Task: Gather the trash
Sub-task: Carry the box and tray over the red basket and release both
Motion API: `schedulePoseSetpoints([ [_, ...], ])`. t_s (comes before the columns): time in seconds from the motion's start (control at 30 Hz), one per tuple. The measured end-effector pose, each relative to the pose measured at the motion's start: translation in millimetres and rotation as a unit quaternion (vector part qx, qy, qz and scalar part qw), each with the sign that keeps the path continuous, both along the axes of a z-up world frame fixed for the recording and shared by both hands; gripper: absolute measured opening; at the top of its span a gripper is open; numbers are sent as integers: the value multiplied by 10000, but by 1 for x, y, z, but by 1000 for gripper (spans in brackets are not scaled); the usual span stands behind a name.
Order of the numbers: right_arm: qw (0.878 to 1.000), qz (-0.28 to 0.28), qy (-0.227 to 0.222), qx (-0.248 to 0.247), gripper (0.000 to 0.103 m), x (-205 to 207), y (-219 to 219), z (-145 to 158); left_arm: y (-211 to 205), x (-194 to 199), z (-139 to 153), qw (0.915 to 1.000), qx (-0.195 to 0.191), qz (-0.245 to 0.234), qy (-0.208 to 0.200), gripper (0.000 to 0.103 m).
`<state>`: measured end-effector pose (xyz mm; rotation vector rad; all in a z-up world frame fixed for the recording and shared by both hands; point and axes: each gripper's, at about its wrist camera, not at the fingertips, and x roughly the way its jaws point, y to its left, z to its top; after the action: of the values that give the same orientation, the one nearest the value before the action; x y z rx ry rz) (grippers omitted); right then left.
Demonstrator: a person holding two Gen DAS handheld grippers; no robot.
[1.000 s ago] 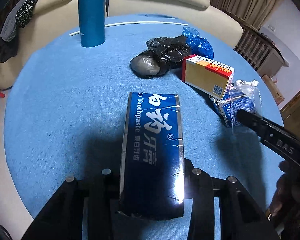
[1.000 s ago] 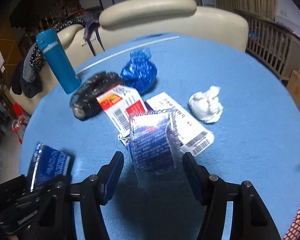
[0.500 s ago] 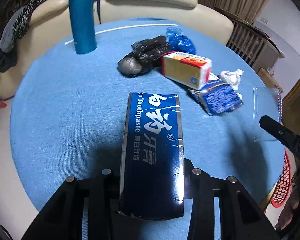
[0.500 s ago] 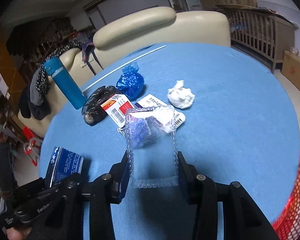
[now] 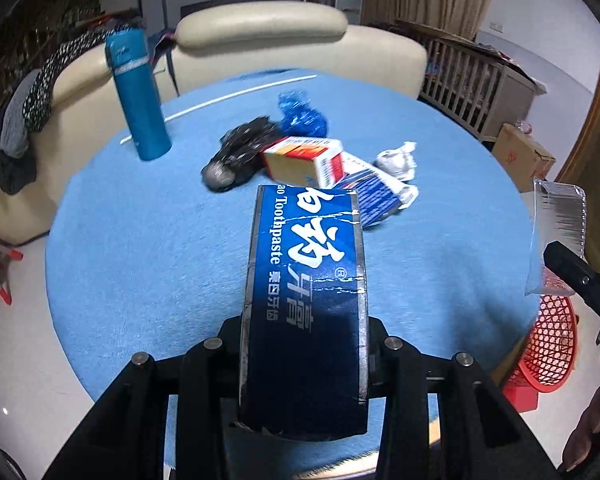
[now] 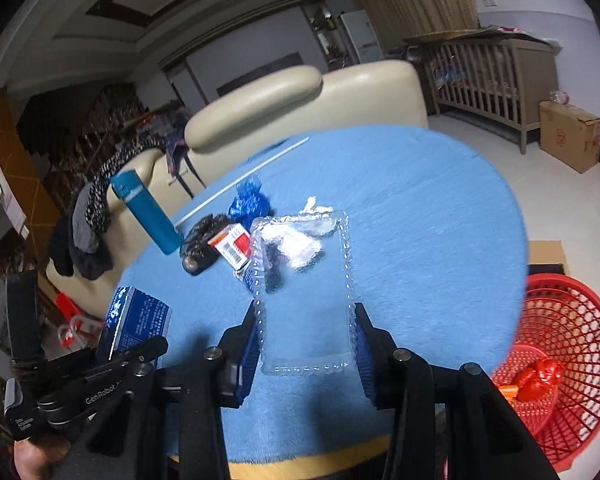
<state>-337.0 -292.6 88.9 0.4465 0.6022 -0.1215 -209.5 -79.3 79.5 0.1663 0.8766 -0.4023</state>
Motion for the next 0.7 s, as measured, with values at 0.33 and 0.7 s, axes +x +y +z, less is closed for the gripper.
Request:
schedulePoseSetpoints([
  [0.33, 9980, -524, -345, 35, 45, -53, -34, 13, -28, -28, 22, 9988, 43, -359, -331, 41],
  [0.7, 9893, -1419, -215, 273, 45, -92, -104, -12, -64, -41, 10, 9965, 206, -761, -279, 41],
])
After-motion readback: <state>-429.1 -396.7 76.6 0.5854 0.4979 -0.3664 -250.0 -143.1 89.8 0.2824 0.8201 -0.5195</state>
